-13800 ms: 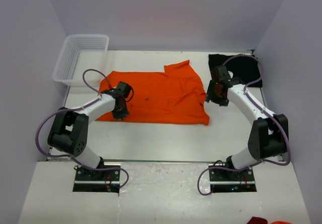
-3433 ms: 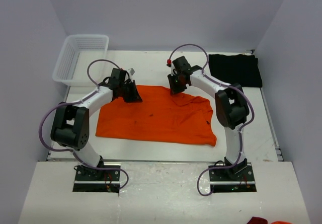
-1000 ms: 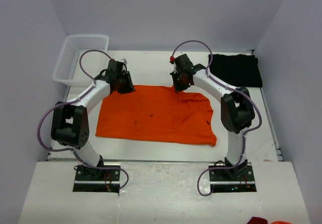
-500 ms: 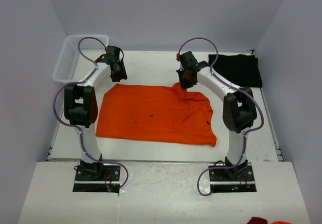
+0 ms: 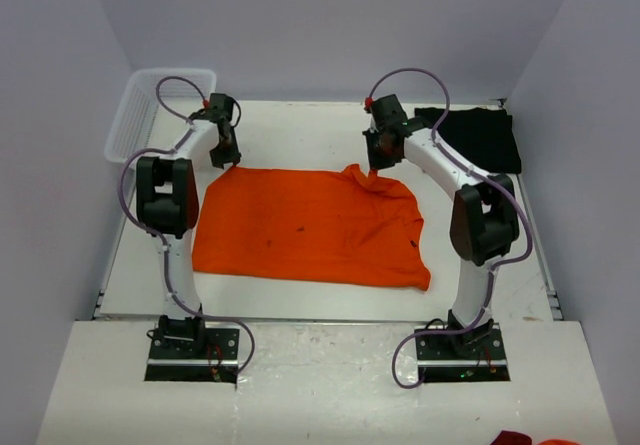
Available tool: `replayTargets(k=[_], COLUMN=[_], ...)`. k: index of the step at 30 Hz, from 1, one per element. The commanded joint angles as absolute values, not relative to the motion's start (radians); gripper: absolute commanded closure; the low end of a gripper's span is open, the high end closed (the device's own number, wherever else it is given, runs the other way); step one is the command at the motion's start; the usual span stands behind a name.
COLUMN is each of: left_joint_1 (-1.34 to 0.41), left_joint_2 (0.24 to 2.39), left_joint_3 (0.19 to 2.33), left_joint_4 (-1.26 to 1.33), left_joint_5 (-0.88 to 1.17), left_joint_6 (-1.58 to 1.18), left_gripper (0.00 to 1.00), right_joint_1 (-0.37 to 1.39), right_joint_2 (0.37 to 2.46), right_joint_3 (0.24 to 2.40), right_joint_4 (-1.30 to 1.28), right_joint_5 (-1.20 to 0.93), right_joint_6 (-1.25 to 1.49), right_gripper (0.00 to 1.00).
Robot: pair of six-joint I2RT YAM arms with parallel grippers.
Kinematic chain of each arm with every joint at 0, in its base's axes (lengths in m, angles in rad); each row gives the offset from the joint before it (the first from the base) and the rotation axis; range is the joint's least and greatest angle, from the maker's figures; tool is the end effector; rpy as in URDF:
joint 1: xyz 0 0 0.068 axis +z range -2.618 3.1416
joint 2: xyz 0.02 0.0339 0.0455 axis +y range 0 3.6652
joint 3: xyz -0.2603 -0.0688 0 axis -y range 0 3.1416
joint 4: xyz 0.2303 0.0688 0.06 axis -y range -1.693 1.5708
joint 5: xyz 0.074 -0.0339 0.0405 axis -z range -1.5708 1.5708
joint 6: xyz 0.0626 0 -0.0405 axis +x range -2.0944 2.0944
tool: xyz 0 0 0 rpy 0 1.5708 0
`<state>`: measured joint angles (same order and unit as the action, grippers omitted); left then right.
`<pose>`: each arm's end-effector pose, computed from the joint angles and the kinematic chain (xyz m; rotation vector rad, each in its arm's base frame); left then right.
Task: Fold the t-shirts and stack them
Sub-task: Grap the side of the flattened tshirt furthest away from the robot with both arms
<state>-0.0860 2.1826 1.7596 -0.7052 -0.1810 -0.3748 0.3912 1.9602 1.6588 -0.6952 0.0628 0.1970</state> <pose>0.4615 -0.0285 0.1642 -0.4380 2.6334 0.0987 0.3996 0.1606 0.2287 -0.2255 2.5610 0.1427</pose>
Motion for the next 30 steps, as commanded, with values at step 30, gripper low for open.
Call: replayTargets(k=[30], left_joint_1=[-0.368], left_joint_2=[1.842], left_joint_3=[1.341], left_joint_4=[-0.537], left_joint_5=[-0.319], left_joint_6=[-0.540], left_gripper=[1.00], right_joint_1=[0.370], right_joint_2=[1.910], right_joint_3=[1.658], right_joint_4=[-0.660], right_joint_5=[-0.028], right_joint_6=[0.195], right_gripper=[1.00])
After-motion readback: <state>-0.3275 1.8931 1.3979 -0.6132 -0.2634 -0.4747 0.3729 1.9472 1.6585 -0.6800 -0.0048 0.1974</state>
